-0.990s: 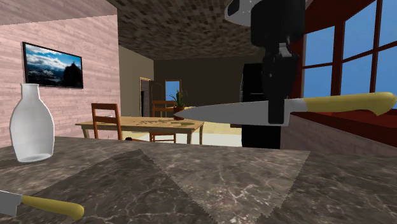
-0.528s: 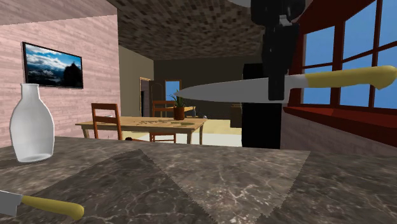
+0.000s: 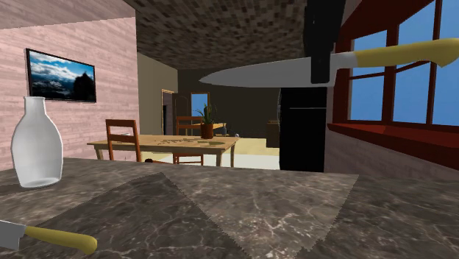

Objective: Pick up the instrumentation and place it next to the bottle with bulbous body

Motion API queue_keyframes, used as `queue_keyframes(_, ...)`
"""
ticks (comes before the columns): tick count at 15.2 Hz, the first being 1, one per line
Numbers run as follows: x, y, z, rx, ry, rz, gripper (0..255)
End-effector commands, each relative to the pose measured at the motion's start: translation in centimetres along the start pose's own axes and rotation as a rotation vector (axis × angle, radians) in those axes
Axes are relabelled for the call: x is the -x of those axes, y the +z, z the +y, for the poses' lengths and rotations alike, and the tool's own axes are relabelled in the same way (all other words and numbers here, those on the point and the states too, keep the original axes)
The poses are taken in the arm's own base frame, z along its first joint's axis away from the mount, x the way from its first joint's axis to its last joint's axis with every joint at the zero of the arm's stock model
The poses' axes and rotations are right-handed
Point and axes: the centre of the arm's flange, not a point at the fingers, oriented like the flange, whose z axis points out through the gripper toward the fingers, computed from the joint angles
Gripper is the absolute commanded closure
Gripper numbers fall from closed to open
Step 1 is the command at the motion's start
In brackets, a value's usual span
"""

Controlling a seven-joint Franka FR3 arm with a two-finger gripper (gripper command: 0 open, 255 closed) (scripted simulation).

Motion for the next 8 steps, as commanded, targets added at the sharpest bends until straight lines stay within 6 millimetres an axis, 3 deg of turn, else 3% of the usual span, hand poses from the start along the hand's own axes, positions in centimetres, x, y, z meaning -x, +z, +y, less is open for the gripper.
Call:
queue_keyframes(1, 0.1, -1.0, 0.1, 0.0, 0.0, 0.0, 255)
queue_keyframes(8, 0.2, -4.6, 0.1, 0.0, 0.0, 0.0, 255)
